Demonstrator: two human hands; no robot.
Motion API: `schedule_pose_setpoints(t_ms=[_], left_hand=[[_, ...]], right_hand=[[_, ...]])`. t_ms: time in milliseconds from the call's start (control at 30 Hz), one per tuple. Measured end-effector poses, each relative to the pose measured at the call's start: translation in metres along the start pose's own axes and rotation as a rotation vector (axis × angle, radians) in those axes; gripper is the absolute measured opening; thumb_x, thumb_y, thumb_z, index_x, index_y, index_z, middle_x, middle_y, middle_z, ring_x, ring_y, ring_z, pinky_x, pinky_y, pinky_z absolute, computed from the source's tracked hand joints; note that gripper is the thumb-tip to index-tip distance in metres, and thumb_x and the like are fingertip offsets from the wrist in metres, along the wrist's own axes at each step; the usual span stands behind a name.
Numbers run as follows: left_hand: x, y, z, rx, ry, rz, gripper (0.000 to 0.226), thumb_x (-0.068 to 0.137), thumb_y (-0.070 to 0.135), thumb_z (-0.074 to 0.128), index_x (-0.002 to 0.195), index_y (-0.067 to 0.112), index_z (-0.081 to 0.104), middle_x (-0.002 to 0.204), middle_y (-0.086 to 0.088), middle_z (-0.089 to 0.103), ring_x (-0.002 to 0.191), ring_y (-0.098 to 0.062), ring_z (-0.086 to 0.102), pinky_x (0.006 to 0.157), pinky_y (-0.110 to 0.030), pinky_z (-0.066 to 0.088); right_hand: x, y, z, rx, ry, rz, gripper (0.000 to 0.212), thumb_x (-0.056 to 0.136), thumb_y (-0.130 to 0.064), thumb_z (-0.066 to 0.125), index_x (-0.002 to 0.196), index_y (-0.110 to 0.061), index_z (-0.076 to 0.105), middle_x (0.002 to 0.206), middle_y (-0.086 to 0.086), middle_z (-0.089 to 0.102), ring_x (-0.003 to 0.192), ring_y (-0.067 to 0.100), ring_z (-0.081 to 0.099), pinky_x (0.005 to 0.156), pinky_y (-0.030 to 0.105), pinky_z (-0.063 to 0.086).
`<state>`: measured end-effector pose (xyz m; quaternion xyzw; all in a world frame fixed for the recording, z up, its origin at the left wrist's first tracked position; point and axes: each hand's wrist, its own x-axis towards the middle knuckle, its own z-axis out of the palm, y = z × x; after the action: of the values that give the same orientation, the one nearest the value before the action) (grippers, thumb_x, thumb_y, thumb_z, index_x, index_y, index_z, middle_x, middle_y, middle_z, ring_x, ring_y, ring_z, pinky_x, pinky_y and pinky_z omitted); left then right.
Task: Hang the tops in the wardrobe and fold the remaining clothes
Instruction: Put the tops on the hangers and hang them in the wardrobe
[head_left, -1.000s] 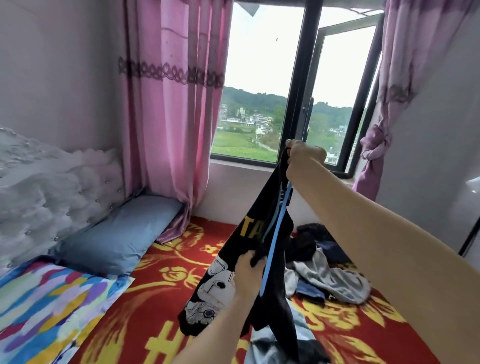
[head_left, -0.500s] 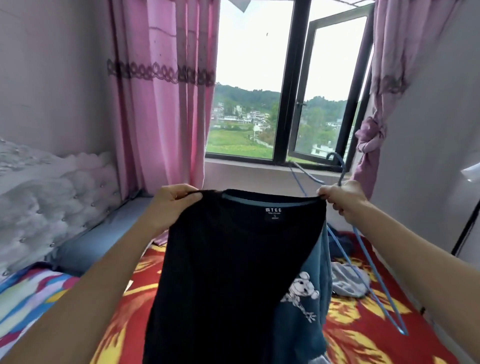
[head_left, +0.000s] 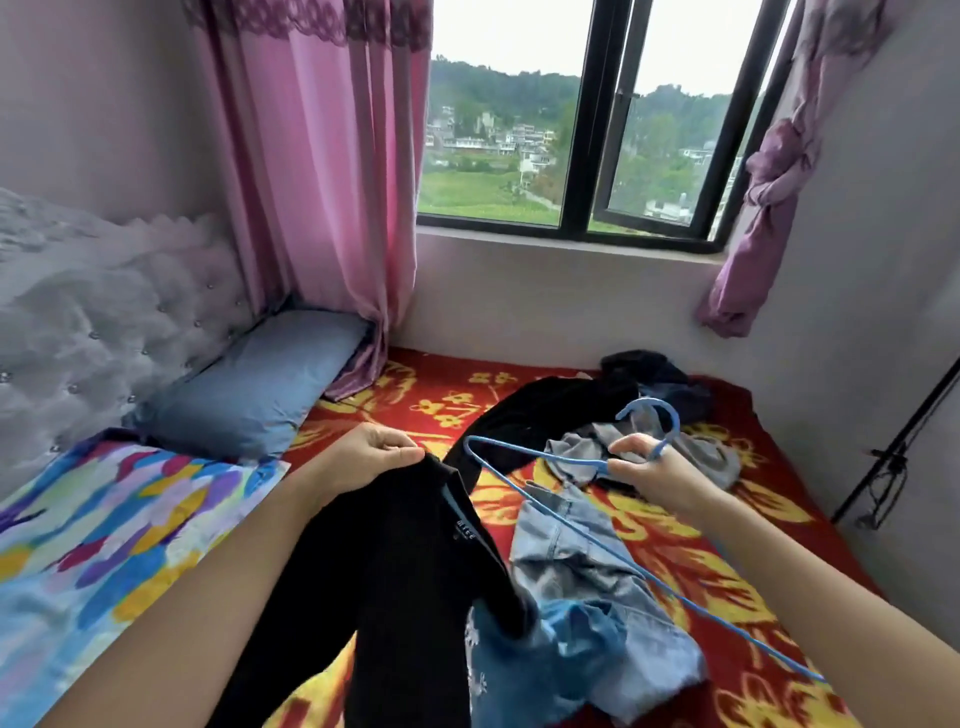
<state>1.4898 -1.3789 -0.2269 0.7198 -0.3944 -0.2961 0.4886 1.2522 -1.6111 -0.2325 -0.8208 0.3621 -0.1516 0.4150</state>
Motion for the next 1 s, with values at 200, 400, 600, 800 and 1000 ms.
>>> schedule_pose_setpoints(t_ms=[200,400,600,800,1000], left_hand=[[-0.009,-0.040,0.002,0.035,0.030,-0.068,0.032,0.087,0.020,0.066,0.057,0.030,0.070,0.056,0.015,0.058,0.056,0.002,0.052,0.053,-0.010,0.039],[-0.034,-0.059,0.008,-0.049,0.104,-0.055,0.017,0.090,0.015,0.059,0.076,0.010,0.067,0.064,0.008,0.059,0.061,0.000,0.053,0.055,-0.009,0.040],[-0.048,-0.054,0.011,-0.155,0.125,-0.096,0.017,0.090,0.015,0.059,0.077,0.008,0.067,0.060,0.007,0.061,0.056,-0.002,0.056,0.051,-0.012,0.044],[-0.053,-0.054,0.020,-0.077,0.092,-0.046,0.017,0.090,0.014,0.059,0.077,0.010,0.068,0.062,0.010,0.061,0.061,0.001,0.057,0.056,-0.011,0.044],[-0.057,-0.050,0.017,0.118,0.078,0.111,0.034,0.087,0.010,0.063,0.067,0.036,0.072,0.067,0.017,0.064,0.065,0.004,0.057,0.062,-0.009,0.042]], right_hand=[[-0.013,0.011,-0.027,0.348,-0.190,-0.125,0.020,0.084,-0.027,0.069,0.076,-0.009,0.072,0.041,-0.003,0.030,0.034,0.005,0.019,0.034,0.013,0.015],[-0.035,0.071,-0.016,0.251,-0.498,0.022,0.056,0.040,-0.065,0.083,0.056,-0.013,0.069,0.045,0.000,0.028,0.036,0.008,0.019,0.035,0.014,0.017],[-0.043,0.087,0.010,0.267,-0.470,0.068,0.070,0.034,-0.068,0.083,0.069,-0.008,0.072,0.041,-0.002,0.030,0.035,0.006,0.020,0.035,0.015,0.018],[-0.046,0.076,0.025,0.331,-0.468,-0.007,0.029,0.069,-0.043,0.077,0.066,-0.014,0.076,0.040,-0.005,0.031,0.037,0.005,0.021,0.038,0.015,0.017],[-0.041,0.082,0.025,0.490,-0.524,0.004,0.059,0.041,-0.058,0.087,0.066,-0.006,0.074,0.039,-0.003,0.028,0.035,0.006,0.019,0.035,0.013,0.018]])
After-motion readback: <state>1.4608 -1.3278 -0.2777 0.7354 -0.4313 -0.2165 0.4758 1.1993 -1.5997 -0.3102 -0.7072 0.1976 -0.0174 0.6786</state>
